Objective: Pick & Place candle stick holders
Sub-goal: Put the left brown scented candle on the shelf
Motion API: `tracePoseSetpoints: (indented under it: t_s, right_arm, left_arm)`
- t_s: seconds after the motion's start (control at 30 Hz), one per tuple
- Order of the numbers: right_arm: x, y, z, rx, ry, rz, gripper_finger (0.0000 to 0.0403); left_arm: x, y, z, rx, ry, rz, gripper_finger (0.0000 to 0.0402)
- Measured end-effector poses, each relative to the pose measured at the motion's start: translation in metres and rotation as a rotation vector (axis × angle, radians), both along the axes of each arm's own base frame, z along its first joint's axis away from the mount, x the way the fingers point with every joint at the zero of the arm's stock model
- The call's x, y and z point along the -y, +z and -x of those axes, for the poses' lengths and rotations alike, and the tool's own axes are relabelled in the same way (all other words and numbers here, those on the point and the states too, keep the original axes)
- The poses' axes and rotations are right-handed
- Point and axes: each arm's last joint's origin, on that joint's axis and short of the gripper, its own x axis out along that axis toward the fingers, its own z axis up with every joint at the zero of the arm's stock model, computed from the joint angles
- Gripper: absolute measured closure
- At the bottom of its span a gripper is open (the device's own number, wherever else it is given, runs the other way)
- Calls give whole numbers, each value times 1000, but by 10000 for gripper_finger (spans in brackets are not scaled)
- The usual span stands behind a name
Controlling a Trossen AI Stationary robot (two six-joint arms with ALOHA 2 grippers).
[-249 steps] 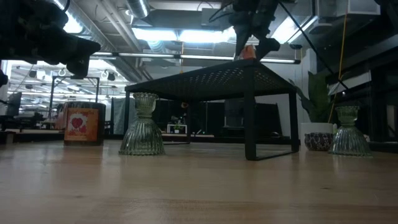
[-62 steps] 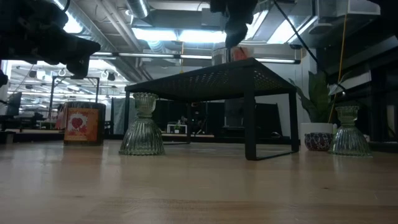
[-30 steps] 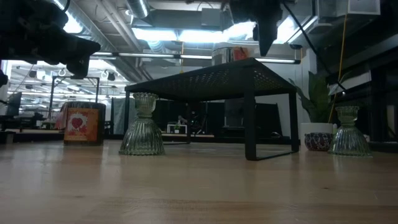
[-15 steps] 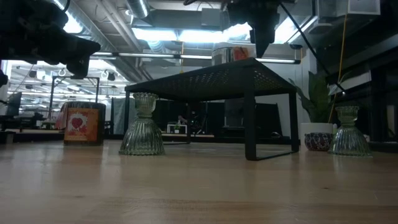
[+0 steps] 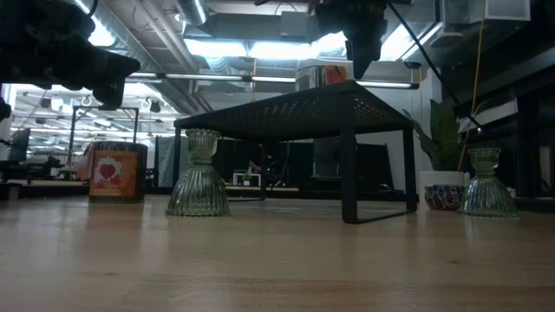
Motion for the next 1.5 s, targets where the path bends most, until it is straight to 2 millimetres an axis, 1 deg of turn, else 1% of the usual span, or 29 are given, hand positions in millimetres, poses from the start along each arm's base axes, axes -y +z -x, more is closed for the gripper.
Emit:
tracePoseSetpoints:
  t_s: [0.17,0.67,1.2,1.5]
  right_arm:
    - [0,0,0,0,2,1,398]
    - [3,0,-1,15,9,-10,402]
    - [8,-13,-24,97,11,12,403]
    - [13,-13,-33,174,-3,53,403]
  left_arm:
    - [0,0,0,0,0,0,400]
    - [0,0,0,0,0,0,400]
    - [0,0,0,0,0,0,400]
    - [0,0,0,0,0,0,400]
